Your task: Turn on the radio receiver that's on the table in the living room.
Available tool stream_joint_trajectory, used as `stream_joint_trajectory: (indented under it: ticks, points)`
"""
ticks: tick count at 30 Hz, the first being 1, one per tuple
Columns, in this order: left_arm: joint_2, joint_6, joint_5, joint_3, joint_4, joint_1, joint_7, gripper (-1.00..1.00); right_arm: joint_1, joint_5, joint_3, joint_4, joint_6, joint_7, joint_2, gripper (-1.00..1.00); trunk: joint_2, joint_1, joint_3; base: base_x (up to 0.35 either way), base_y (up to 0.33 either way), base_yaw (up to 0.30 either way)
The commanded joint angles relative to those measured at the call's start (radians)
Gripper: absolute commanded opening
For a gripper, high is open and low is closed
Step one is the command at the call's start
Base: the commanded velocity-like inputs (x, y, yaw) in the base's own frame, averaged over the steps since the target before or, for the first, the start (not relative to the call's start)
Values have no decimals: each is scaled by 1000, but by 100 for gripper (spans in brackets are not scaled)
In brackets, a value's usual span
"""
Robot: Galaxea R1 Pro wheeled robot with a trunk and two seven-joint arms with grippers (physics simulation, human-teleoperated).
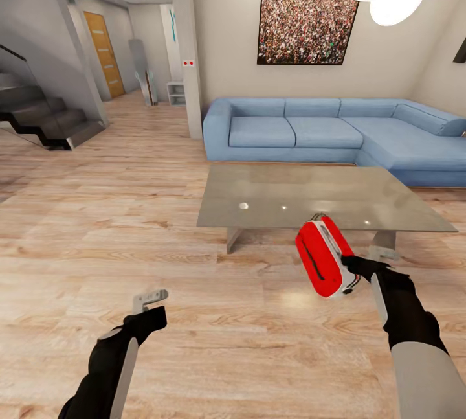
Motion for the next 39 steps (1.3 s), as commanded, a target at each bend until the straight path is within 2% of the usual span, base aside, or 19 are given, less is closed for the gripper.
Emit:
stream_joint_trajectory:
  ticks: [1, 6, 8, 9, 11, 12, 13, 15, 23, 39]
  points:
    - [0, 0, 0, -1, -3, 0, 6, -100, 1, -1, 1, 3, 1, -1, 0, -100, 0, 0, 0, 0, 0, 0]
    - [0, 0, 1, -1, -8, 0, 56, -100, 1, 6, 2, 2, 3, -10, 6, -100, 0, 0, 0, 0, 0, 0]
    - [0, 0, 2, 0, -7, 0, 62, -100, 1, 27, 2, 2, 3, -48, 12, -100, 0, 0, 0, 0, 0, 0]
    - [0, -1, 2, 0, -7, 0, 63, -100, 1, 51, 2, 2, -1, -120, 25, -100, 0, 0, 0, 0, 0, 0]
    - [0, -1, 2, 0, -6, 0, 64, -100, 1, 73, 4, 0, -9, -259, 58, -100, 0, 0, 0, 0, 0, 0]
    - [0, -2, 2, 1, -6, 0, 64, -100, 1, 80, 6, -2, -21, -350, 86, -100, 0, 0, 0, 0, 0, 0]
    - [0, -2, 2, 1, -6, 0, 64, -100, 1, 83, 13, -3, -34, -399, 112, -100, 0, 0, 0, 0, 0, 0]
    - [0, -3, 2, 2, -6, 0, 65, -100, 1, 86, 30, -3, -44, -434, 134, -100, 0, 0, 0, 0, 0, 0]
    - [0, -3, 2, 0, -3, 0, 65, -100, 1, 90, 40, -3, -47, -451, 146, -100, 0, 0, 0, 30, 0, 0]
    - [0, -3, 2, -2, 3, 0, 65, -100, 1, 90, 40, -3, -47, -452, 145, -100, 0, 0, 0, 324, 0, 0]
